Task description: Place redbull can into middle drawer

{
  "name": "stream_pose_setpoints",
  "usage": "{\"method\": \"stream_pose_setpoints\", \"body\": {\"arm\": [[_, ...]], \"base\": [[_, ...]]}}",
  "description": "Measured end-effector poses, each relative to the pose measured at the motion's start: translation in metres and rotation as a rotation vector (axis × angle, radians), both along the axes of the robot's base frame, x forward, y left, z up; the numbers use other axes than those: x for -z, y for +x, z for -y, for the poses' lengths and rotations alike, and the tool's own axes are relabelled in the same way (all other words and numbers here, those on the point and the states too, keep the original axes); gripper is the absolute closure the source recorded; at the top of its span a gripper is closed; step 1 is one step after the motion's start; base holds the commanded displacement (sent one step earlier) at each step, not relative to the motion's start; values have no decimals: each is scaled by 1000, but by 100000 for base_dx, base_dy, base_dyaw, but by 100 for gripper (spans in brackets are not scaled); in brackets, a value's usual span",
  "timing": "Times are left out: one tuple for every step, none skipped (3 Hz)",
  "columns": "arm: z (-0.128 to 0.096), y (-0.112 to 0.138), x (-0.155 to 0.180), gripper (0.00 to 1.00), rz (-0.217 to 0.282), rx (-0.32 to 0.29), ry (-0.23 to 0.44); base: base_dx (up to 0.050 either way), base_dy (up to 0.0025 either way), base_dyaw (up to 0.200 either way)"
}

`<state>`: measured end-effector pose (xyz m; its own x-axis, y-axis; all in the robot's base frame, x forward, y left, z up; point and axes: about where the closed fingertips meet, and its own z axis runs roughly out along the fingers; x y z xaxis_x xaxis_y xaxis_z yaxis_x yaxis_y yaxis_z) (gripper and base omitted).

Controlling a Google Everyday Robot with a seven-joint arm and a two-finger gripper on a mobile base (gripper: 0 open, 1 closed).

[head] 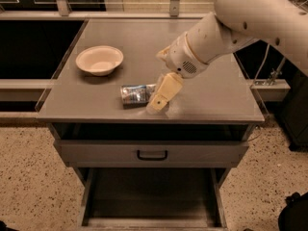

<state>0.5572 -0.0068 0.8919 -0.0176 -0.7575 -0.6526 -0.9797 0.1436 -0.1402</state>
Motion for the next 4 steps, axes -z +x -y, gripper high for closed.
{"method": "stream_pose_setpoints", "body": {"arm": [[-8,1,15,0,-33,-3,9],[-11,1,26,0,-58,1,17],[-11,1,32,0,-72,6,20],[-10,1,40,0,-92,18,21]], "base": [[0,0,0],[0,0,0],[0,0,0],[0,0,0]]}}
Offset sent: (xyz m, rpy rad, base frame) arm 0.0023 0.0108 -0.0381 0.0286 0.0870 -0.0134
